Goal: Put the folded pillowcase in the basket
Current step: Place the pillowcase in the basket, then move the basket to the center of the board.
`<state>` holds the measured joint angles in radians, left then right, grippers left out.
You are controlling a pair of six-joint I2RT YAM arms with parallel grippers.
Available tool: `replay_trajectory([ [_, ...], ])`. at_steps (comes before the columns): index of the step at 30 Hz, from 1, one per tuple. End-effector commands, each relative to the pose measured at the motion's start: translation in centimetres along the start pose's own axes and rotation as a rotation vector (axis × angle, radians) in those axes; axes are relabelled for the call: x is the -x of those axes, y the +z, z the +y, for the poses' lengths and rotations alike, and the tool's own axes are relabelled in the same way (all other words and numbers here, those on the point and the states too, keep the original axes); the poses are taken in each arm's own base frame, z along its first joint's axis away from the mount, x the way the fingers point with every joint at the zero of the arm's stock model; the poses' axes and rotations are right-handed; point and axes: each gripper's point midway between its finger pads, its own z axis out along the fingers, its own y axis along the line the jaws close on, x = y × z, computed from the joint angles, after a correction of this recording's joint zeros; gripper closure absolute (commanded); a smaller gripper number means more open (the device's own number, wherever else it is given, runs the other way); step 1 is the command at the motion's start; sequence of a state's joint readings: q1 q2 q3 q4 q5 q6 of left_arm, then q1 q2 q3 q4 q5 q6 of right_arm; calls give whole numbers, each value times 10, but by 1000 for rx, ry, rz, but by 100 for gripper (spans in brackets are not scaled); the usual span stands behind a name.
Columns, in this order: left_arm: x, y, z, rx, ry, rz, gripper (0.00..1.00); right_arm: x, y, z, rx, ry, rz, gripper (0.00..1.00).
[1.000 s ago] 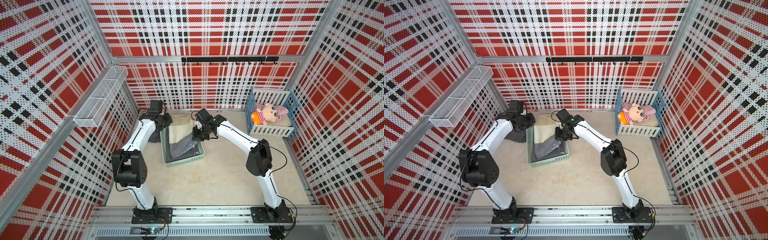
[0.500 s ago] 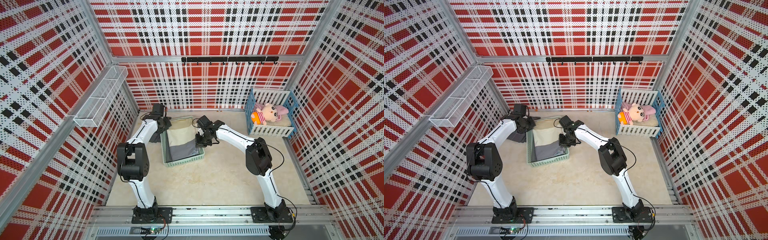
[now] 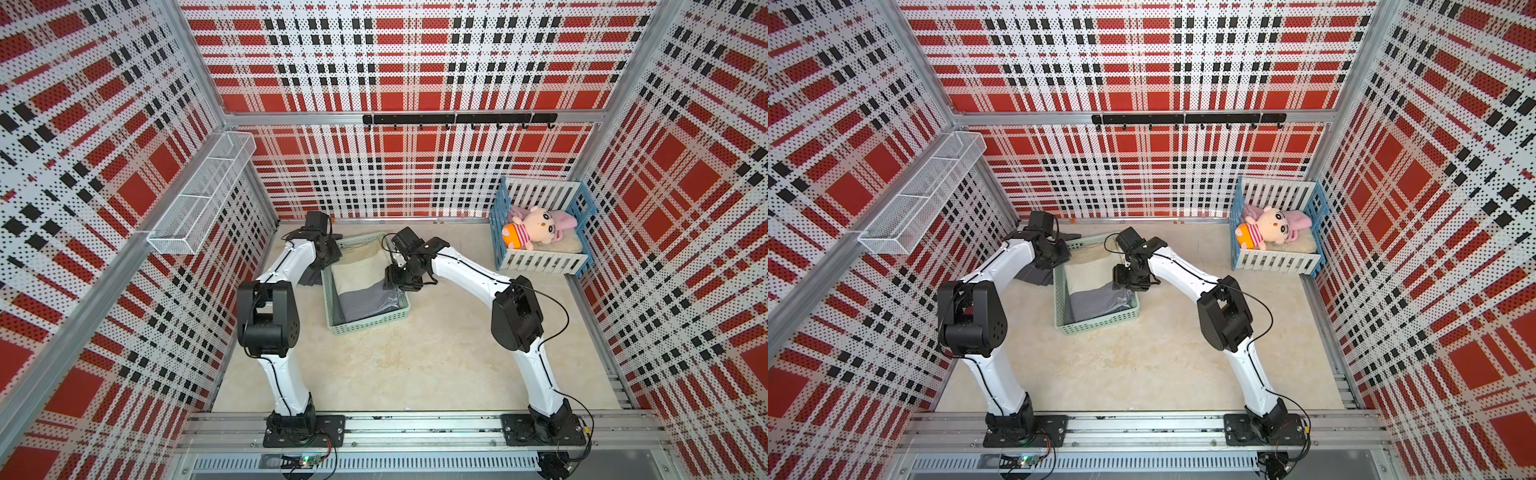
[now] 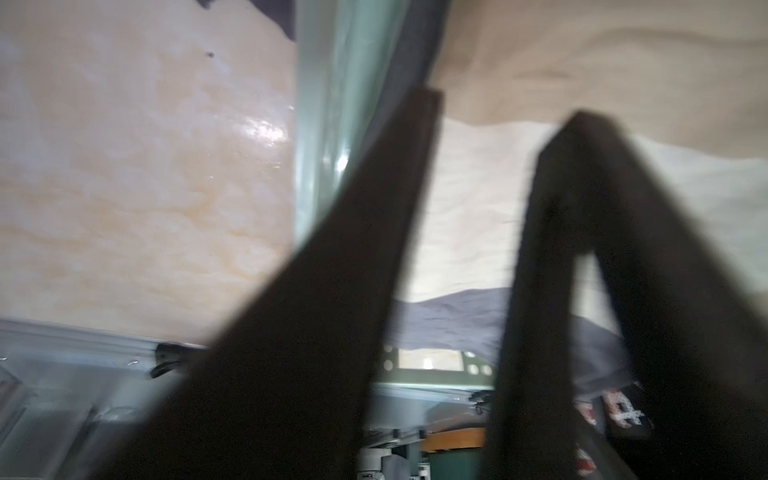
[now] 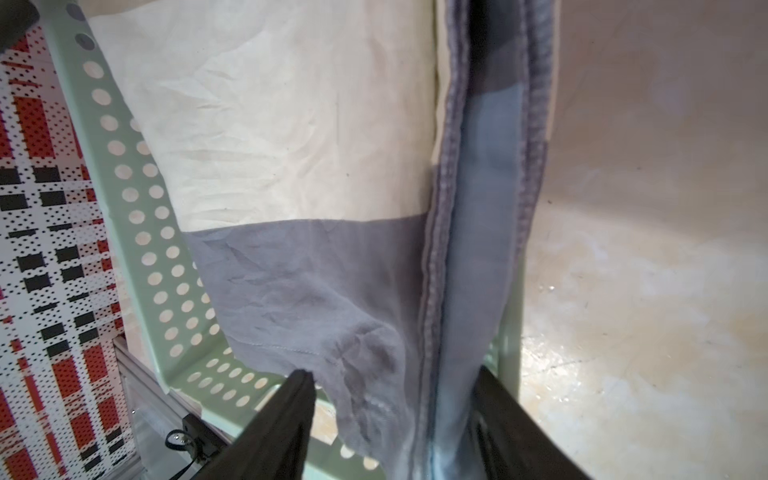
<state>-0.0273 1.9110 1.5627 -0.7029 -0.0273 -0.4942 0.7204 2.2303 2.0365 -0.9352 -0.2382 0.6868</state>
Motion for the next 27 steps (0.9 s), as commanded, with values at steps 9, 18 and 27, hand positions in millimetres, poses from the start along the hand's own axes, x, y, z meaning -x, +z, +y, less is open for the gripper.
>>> replay_trajectory([
  [9, 14, -71, 9, 111, 73, -126, 34, -9, -74, -55, -298, -22, -100, 29],
  [18, -60, -28, 44, 209, 62, 55, 35, 2, -71, -47, -241, -30, -117, 29],
  [27, -97, 15, 23, 220, 156, 175, 95, 11, -78, -49, -240, -34, -141, 30],
])
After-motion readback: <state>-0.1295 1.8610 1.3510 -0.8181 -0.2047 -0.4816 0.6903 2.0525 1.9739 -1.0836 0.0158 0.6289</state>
